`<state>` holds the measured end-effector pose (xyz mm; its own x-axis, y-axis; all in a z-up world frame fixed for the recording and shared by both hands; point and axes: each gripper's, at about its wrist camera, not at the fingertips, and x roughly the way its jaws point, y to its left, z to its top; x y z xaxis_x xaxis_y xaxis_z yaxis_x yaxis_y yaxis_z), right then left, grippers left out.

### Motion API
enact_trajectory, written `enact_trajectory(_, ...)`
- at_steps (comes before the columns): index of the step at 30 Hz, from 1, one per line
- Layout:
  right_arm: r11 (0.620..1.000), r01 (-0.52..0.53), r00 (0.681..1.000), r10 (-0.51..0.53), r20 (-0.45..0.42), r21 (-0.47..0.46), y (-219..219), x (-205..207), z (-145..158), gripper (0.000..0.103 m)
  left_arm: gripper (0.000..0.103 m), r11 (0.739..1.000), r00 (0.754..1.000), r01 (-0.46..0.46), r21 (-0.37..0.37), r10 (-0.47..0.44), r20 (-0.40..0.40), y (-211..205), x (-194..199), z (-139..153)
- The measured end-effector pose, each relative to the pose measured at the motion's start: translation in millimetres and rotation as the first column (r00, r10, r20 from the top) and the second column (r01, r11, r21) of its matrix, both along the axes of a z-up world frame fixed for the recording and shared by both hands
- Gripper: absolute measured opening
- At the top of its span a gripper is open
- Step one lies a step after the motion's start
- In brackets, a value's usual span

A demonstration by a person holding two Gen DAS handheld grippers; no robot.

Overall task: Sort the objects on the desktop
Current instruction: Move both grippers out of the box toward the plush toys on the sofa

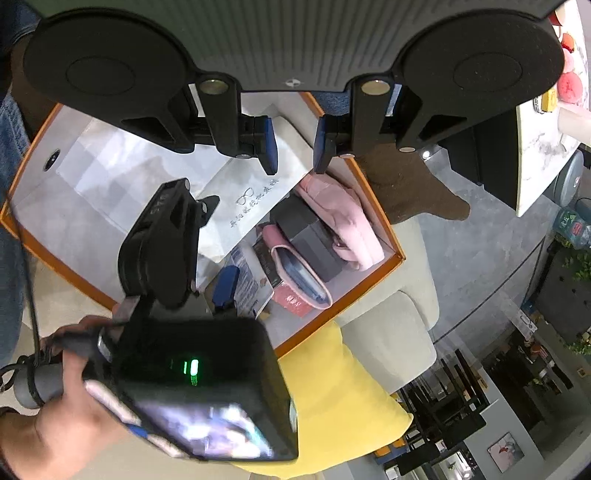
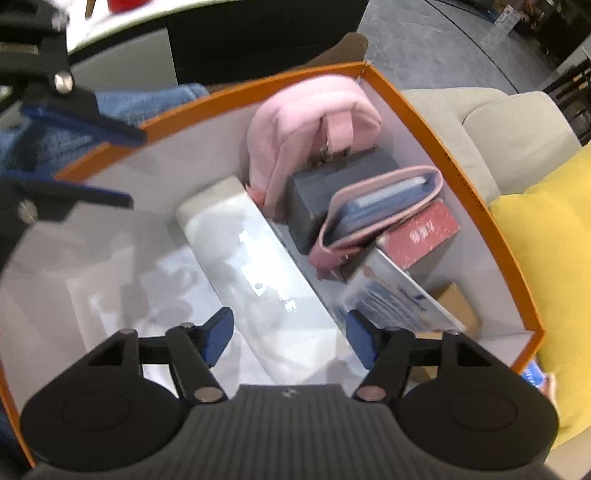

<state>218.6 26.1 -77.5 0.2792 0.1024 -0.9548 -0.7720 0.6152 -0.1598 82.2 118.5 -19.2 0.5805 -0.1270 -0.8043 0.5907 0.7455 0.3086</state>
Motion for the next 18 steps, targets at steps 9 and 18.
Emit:
enact_trajectory(9,0.998,0.041,0.999,-0.041,0.016,0.054,-30,18,27,0.064,0.024,0.999,0.999,-0.036,-0.029,0.038,0.037,-7,-12,15)
enact_trajectory(18,0.932,0.198,0.957,-0.251,0.145,0.303,-122,-28,94,0.063,0.024,0.997,0.992,-0.004,-0.073,0.013,0.123,-59,-24,48)
